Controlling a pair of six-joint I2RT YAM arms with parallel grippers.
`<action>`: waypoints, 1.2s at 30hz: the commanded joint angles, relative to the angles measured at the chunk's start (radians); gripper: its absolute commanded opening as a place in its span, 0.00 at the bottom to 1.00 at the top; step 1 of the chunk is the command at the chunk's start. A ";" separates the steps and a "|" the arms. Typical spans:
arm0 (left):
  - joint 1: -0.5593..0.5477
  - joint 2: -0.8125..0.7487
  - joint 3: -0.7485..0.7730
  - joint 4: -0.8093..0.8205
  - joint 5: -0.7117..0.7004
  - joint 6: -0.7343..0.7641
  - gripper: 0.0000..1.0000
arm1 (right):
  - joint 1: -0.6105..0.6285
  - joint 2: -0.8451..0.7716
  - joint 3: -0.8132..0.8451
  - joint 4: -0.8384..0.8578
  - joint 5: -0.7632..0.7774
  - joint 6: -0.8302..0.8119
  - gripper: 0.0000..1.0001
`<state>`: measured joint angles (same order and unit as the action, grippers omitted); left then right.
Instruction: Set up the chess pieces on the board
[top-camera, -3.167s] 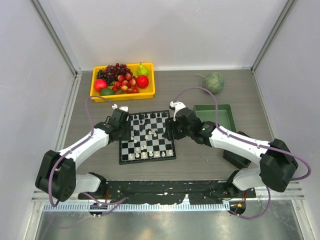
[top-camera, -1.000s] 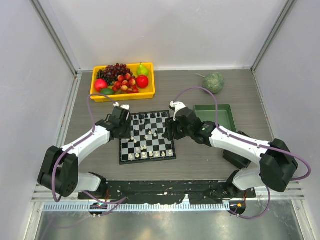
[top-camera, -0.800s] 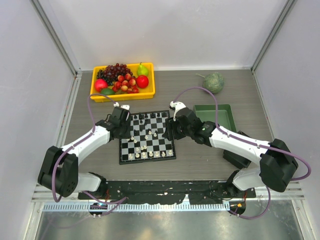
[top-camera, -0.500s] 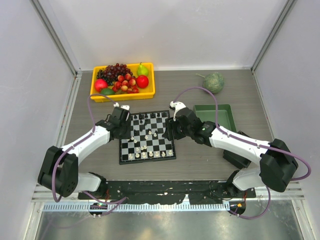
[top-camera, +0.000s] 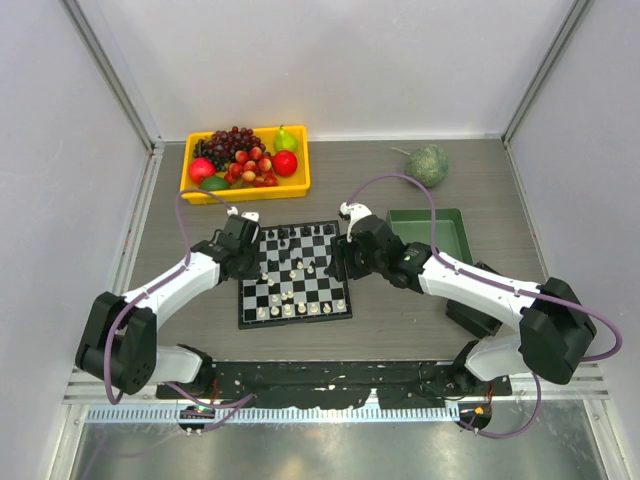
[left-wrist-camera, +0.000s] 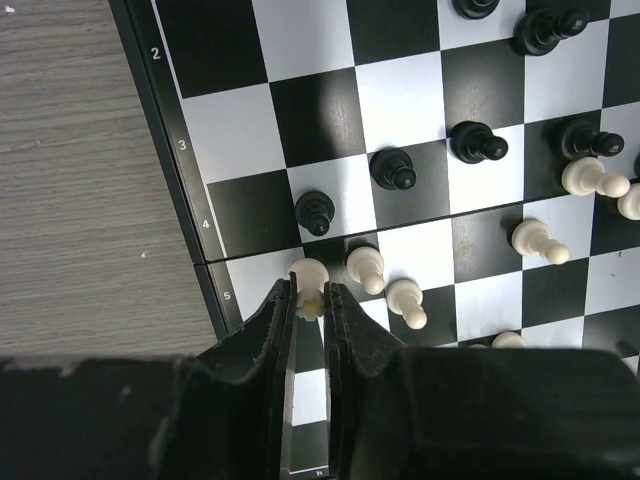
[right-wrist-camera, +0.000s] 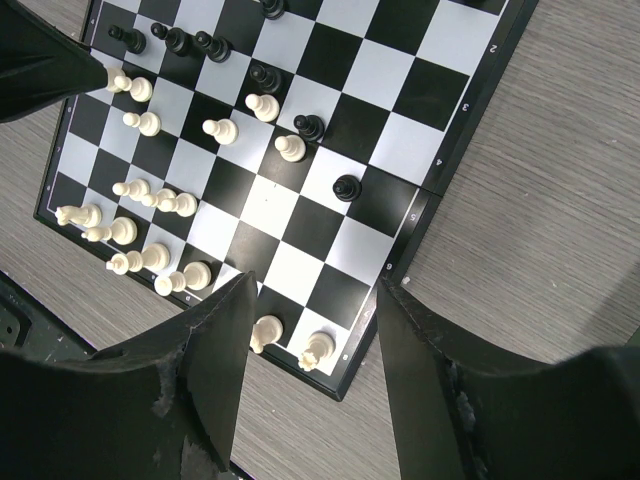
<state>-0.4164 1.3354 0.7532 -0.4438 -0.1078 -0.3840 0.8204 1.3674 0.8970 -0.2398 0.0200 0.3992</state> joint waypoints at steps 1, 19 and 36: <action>0.007 -0.027 -0.011 0.014 0.003 0.007 0.18 | -0.006 -0.037 0.008 0.025 -0.005 0.012 0.57; 0.005 -0.424 -0.201 -0.150 -0.007 -0.156 0.04 | -0.004 -0.027 0.005 0.037 -0.005 0.015 0.57; -0.085 -0.444 -0.253 -0.168 0.019 -0.242 0.04 | -0.004 -0.027 -0.001 0.046 -0.042 0.020 0.58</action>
<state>-0.4805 0.9028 0.5026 -0.5953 -0.0959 -0.5957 0.8204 1.3674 0.8970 -0.2379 -0.0208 0.4103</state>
